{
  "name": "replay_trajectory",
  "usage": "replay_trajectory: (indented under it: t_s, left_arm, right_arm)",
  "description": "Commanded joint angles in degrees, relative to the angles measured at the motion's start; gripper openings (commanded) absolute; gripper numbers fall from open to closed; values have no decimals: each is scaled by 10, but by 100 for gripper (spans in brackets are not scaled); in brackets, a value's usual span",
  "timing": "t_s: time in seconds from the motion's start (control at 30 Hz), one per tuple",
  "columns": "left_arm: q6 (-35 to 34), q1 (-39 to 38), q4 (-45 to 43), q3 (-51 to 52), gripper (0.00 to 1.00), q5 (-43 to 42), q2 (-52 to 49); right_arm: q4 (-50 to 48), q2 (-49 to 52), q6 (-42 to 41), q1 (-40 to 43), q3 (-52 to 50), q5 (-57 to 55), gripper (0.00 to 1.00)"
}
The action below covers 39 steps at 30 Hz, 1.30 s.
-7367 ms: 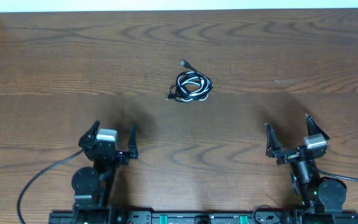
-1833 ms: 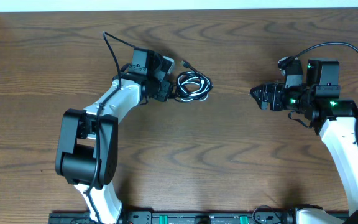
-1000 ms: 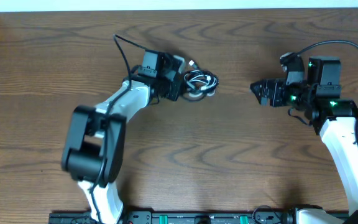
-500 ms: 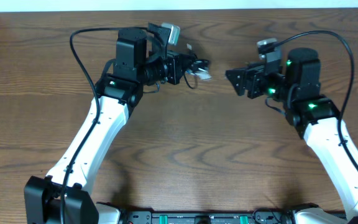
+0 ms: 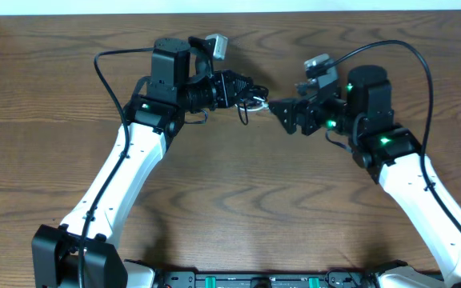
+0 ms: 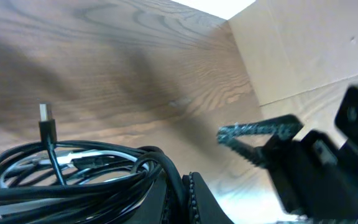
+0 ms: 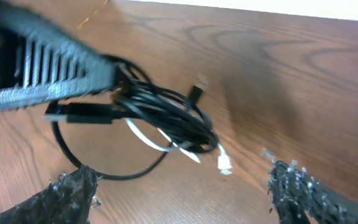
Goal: Untangle cables
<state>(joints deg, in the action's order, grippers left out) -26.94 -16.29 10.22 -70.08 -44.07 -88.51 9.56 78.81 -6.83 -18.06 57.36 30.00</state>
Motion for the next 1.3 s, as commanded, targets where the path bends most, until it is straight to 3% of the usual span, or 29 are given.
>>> replay_trajectory:
  t_s: [0.0, 0.23, 0.4, 0.53, 0.63, 0.73, 0.93, 1.13, 1.27]
  left_arm:
    - [-76, 2, -15, -8, 7, -62, 1]
    - [-181, 11, -48, -8, 7, -148, 1]
    - [-213, 11, -48, -8, 7, -175, 1]
    - [-226, 11, -48, -8, 7, -196, 1]
    - [-234, 11, -48, -8, 7, -205, 1]
    - [-234, 11, -48, -8, 7, -223, 1]
    - [-233, 23, -48, -8, 7, -266, 1]
    - [-243, 67, -48, -8, 7, -318, 2]
    - [-291, 83, -59, -8, 7, -320, 1]
  right_arm:
    - [1, 13, 82, -21, 10, 2, 88]
    - [-33, 64, 88, -25, 10, -27, 81]
    - [-101, 80, 74, -25, 10, -38, 80]
    - [-125, 82, 41, -25, 10, -112, 79]
    - [-134, 82, 22, -25, 10, -134, 67]
    - [-135, 82, 3, -25, 10, -137, 45]
    - [-122, 82, -68, -23, 10, -213, 25]
    - [-119, 82, -96, -9, 10, -191, 24]
    - [-119, 82, -55, -9, 10, -91, 36]
